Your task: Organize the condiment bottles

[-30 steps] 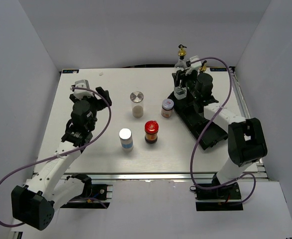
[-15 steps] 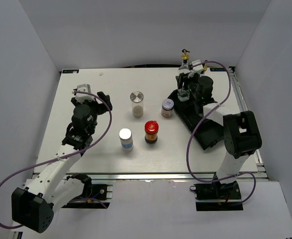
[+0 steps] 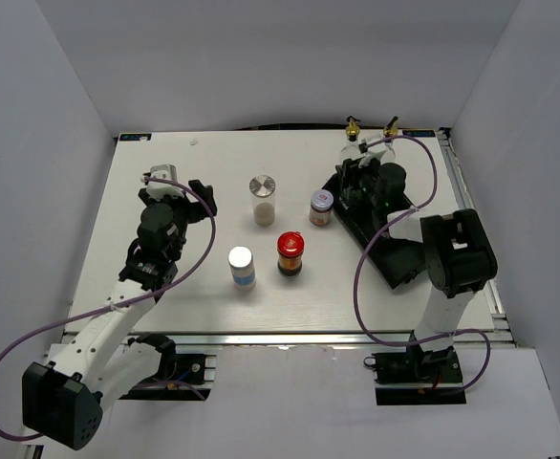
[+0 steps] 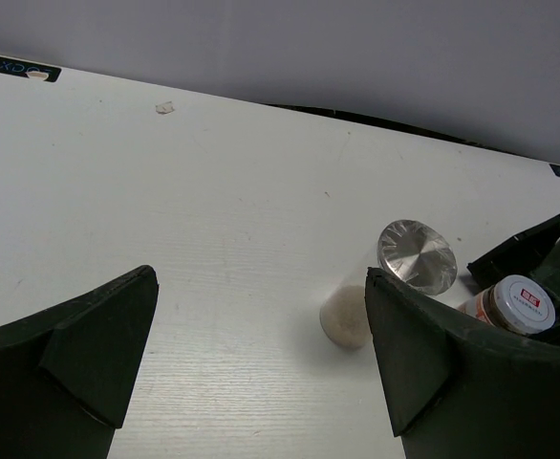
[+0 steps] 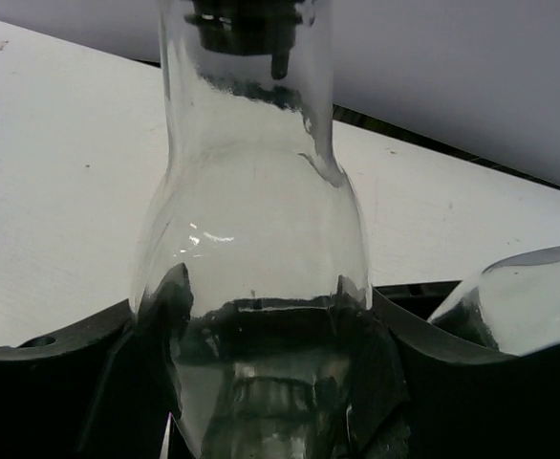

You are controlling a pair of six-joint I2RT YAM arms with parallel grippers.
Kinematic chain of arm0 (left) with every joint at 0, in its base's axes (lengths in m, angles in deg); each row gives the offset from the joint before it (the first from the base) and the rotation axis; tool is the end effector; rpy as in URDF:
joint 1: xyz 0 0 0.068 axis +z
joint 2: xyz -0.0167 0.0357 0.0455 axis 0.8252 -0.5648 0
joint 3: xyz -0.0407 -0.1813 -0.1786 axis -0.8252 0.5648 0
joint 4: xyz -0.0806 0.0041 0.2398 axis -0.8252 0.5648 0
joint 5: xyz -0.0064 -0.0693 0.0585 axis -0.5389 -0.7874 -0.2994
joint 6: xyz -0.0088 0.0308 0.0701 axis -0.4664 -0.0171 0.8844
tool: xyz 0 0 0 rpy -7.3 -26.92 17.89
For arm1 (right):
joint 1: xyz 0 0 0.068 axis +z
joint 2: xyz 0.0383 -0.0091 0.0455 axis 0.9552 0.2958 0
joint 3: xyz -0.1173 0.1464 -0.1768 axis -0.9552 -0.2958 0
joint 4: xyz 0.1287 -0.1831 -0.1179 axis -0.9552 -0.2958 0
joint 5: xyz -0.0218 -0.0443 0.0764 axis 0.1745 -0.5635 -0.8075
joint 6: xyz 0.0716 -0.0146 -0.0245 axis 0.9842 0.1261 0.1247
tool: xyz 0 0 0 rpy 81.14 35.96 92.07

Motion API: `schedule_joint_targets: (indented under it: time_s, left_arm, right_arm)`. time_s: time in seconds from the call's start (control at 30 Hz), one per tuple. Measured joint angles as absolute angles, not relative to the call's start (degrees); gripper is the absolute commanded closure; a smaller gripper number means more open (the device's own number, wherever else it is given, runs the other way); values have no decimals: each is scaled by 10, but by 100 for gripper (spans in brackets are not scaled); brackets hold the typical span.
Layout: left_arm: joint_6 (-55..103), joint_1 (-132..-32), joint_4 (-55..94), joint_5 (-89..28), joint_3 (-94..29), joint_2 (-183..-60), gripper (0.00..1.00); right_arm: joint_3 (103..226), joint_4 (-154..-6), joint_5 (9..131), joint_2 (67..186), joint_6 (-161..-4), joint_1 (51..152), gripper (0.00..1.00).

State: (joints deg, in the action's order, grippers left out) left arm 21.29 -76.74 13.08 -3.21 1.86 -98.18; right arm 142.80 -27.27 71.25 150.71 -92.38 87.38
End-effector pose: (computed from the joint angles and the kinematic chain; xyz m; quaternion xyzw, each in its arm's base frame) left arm 0.2378 -0.0690 0.2959 -0.0690 0.7364 -0.0886 0.6672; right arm 0.4042 0.1129 0.2094 -0.1481 0.6853 0.1108 0.7044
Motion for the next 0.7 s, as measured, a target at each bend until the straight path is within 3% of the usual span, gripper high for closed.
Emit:
schedule_joint_targets:
  time_s: [0.03,0.13,0.23,0.6,0.7]
  left_arm:
    - [214,-767,131,-32,19,-981,2]
    - [214,-767,131,-32,19,-981,2]
    - [214,-767,131,-32,19,-980,2]
    - [214,-767,131,-32,19,-969,2]
    - [214,-767,132,-32,19,-965,2]
  right_arm:
    - [1424,-268,713,1507,-923,874,69]
    - [1414,-252,716,1507,-921,874,53]
    - [1400,-230,718,1507,-918,874,45]
    - [1363,-218,736,1474,-908,874,34]
    - [1355,-210,742,1454,-906,874,26]
